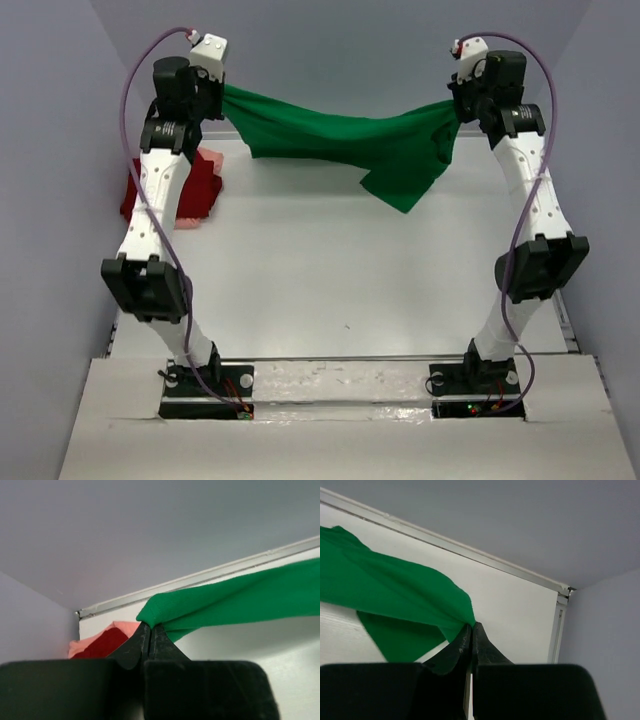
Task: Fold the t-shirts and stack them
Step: Flatten the tshirt out
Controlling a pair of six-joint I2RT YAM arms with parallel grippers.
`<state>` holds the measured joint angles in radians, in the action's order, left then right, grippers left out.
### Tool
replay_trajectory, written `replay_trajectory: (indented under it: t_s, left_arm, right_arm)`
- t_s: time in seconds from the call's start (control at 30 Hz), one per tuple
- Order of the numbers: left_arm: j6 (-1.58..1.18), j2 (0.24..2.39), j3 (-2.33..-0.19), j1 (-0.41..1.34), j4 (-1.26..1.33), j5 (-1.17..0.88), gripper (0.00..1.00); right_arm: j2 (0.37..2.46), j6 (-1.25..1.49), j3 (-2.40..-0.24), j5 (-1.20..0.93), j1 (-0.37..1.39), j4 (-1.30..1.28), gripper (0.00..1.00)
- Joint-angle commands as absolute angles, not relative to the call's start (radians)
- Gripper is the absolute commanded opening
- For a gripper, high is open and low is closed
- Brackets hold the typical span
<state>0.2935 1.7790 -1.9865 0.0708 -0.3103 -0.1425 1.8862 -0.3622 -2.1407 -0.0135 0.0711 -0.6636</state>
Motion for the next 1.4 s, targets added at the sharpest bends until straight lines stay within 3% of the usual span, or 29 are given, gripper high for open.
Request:
replay_trajectory:
  t_s: [0.0,0.23,0.33,0.6,0.8,1.2,1.3,1.33,1.37]
  left_arm:
    - [0.307,1.489,-1.768,0.078,-0.230,-0.159,0.00]
    - [0.357,1.065,-1.349,0.071,-0.118,-0.111,0.00]
    - [0.359,0.944,-1.319,0.049,-0.159,-0.138,0.00]
    - [0.333,0.890,-1.430,0.015,-0.232,-0.187,0.00]
    - [0.324,1.023,-1.512,0.014,-0.201,-0.192,0.00]
    - [0.339,1.317,-1.404,0.020,-0.019,-0.189,0.00]
    - [0.379,1.490,-1.417,0.029,-0.008,-0.177,0.00]
    - [0.380,1.541,-1.461,0.035,0.018,-0.158,0.03]
    - [0.387,1.587,-1.485,0.043,0.040,-0.163,0.29]
  right_arm:
    - [1.685,-0.342,-2.025,-0.051,0.061,-0.630,0.00]
    - [1.393,-0.295,-1.654,-0.068,0.061,-0.623,0.00]
    - [1.231,-0.279,-1.551,-0.072,0.061,-0.640,0.00]
    - [1.072,-0.299,-1.704,-0.025,0.061,-0.764,0.00]
    - [1.181,-0.318,-1.816,-0.009,0.061,-0.749,0.00]
    - [1.526,-0.379,-1.540,-0.051,0.061,-0.411,0.00]
    - [1.673,-0.409,-1.543,-0.075,0.061,-0.325,0.00]
    - [1.774,-0.419,-1.571,-0.078,0.061,-0.327,0.18]
    - [1.822,-0.414,-1.633,-0.075,0.061,-0.330,0.29]
